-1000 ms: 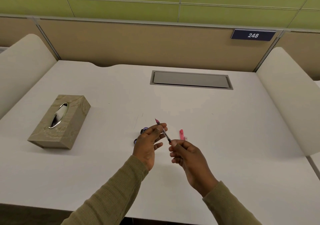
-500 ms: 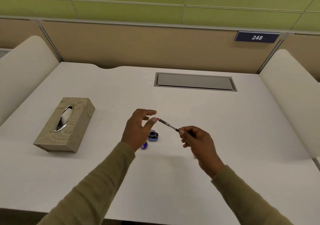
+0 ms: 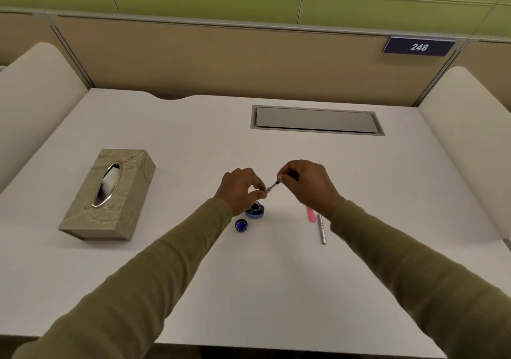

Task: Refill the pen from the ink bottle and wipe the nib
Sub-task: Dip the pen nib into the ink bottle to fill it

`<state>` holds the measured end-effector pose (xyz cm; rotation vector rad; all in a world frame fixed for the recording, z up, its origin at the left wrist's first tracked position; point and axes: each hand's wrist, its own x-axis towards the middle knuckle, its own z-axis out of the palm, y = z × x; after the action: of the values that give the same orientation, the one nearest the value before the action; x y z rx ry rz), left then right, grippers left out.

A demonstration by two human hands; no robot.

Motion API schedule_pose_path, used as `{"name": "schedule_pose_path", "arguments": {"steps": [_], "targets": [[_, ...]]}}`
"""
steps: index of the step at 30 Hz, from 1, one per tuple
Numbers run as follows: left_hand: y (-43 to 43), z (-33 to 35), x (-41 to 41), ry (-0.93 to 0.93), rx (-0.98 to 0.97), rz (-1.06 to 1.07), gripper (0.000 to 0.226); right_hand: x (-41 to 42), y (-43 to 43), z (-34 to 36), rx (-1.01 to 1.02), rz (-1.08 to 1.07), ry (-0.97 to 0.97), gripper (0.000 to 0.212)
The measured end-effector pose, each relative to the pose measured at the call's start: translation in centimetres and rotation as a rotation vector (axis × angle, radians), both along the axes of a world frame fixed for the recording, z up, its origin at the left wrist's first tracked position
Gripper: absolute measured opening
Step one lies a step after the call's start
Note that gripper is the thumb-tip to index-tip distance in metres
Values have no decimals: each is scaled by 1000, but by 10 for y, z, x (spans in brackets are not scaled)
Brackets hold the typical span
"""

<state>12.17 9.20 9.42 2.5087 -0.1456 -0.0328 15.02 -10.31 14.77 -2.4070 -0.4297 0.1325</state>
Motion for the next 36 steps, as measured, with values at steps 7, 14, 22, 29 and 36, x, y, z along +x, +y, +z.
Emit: {"name": "schedule_pose_path", "arguments": {"steps": [7,14,22,29,36], "targets": [[11,-19,9,72,-50,12,13,14,25,-7,-133,75,27,13],[17,-32,10,102,-102,20,16,17,40,-15,-182,79,61,13],[20,-42,9,128,-172,44,15,16,49,-20,-238,90,50,13],[23,-44,12,153,-218,43,15,17,55,-19,-279,106,41,13],[22,-44,8,144,-235,35,12,14,55,-20,-261,67,64,13]]}}
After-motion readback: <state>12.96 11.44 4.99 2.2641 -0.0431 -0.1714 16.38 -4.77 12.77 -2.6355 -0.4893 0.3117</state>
